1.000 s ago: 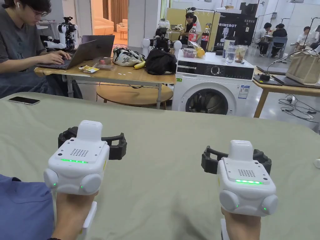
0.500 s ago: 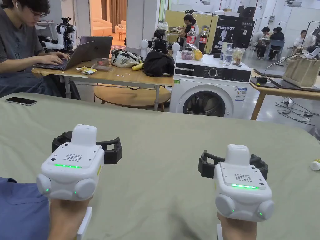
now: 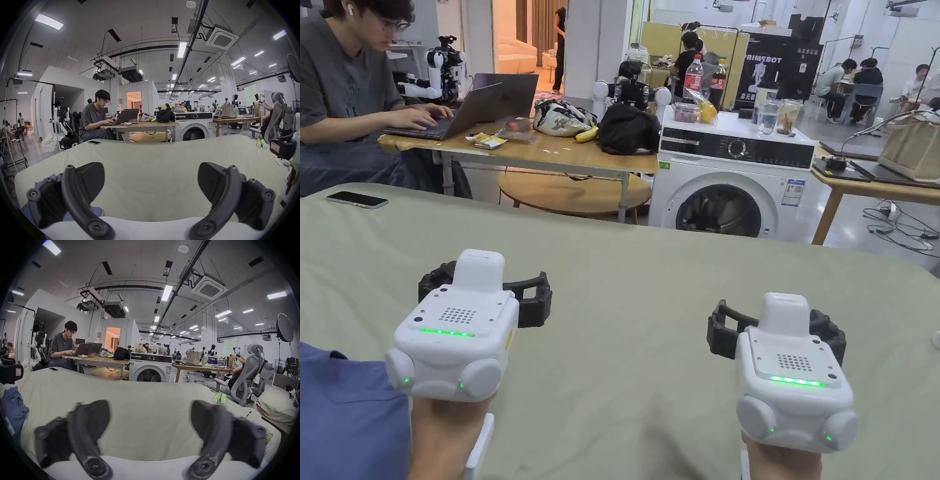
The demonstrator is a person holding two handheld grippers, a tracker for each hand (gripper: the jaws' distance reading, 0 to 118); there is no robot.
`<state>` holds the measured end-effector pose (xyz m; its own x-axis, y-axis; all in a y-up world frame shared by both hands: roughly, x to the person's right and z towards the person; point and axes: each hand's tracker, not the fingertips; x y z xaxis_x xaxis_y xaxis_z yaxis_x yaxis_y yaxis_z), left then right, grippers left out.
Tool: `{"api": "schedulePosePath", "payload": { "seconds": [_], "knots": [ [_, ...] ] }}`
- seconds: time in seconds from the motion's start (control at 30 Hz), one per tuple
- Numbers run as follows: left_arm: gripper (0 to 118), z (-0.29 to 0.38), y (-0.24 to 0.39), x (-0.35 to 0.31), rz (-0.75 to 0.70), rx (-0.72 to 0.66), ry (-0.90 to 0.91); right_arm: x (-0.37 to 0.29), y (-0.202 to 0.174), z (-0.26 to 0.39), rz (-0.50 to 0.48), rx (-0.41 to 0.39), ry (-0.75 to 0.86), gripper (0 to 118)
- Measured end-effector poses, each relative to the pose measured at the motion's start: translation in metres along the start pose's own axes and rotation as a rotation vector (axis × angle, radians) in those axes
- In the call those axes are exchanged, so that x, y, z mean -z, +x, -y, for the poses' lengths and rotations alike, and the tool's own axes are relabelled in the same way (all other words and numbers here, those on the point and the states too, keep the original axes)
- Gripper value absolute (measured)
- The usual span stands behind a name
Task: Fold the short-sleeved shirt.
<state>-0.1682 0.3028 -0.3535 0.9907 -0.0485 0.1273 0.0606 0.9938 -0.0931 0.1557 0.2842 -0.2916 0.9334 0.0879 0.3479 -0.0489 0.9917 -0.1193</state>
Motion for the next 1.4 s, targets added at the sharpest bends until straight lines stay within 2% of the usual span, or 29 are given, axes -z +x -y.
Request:
{"api": "schedulePosePath", "payload": {
  "seconds": [0.03, 0.07, 0.1, 0.13, 0.2, 0.27, 0.33, 0.5, 0.63, 0.73, 0.97, 1.13, 1.17, 1.2, 1.23, 1.27, 1.37, 1.4],
  "knots": [
    [66, 0.000, 0.000, 0.000, 0.003, 0.002, 0.005, -0.002, -0.001, 0.000, -0.002, 0.001, 0.008, 35],
    [43, 0.000, 0.000, -0.001, 0.005, 0.004, 0.006, -0.002, -0.001, 0.000, -0.001, 0.000, 0.011, 7],
    [20, 0.000, 0.000, -0.001, 0.012, 0.008, 0.002, -0.002, -0.003, -0.001, 0.001, -0.004, 0.009, 0],
    [3, 0.000, 0.000, -0.001, 0.016, 0.014, -0.004, -0.001, -0.004, -0.002, 0.003, -0.009, 0.004, 0],
    [0, 0.001, 0.002, 0.000, 0.009, 0.036, -0.016, 0.000, -0.008, -0.001, 0.008, -0.015, -0.004, 0],
    [0, 0.003, 0.004, -0.001, -0.043, 0.057, -0.024, 0.000, -0.009, -0.001, -0.013, 0.002, -0.003, 0],
    [0, 0.005, -0.002, -0.005, 0.004, 0.019, -0.009, -0.002, -0.011, -0.002, -0.022, 0.010, -0.005, 0],
    [0, 0.005, -0.016, -0.012, -0.018, 0.025, -0.026, -0.004, -0.025, -0.003, -0.050, 0.017, -0.017, 0],
    [0, -0.001, -0.048, -0.020, -0.055, 0.033, -0.081, -0.004, -0.048, -0.007, -0.083, 0.028, -0.036, 0],
    [0, -0.006, -0.083, -0.031, -0.112, 0.016, -0.125, -0.006, -0.075, -0.012, -0.153, 0.035, -0.035, 0],
    [0, 0.002, -0.179, -0.055, -0.265, -0.025, -0.368, -0.019, -0.156, -0.020, -0.337, 0.006, -0.044, 0],
    [0, 0.028, -0.250, -0.059, -0.263, -0.169, -0.643, -0.027, -0.198, -0.014, -0.425, -0.027, -0.076, 0],
    [5, 0.032, -0.258, -0.062, -0.242, -0.205, -0.695, -0.029, -0.204, -0.012, -0.436, -0.035, -0.081, 0],
    [23, 0.039, -0.270, -0.063, -0.222, -0.254, -0.734, -0.030, -0.210, -0.009, -0.446, -0.050, -0.090, 0],
    [56, 0.046, -0.282, -0.062, -0.211, -0.300, -0.779, -0.030, -0.214, -0.007, -0.458, -0.062, -0.098, 0],
    [70, 0.051, -0.290, -0.061, -0.201, -0.332, -0.807, -0.030, -0.217, -0.004, -0.466, -0.071, -0.103, 0],
    [71, 0.067, -0.306, -0.054, -0.175, -0.404, -0.878, -0.030, -0.222, 0.004, -0.481, -0.099, -0.118, 0],
    [71, 0.069, -0.310, -0.050, -0.178, -0.369, -0.842, -0.029, -0.223, 0.007, -0.483, -0.105, -0.123, 0]
  ]
}}
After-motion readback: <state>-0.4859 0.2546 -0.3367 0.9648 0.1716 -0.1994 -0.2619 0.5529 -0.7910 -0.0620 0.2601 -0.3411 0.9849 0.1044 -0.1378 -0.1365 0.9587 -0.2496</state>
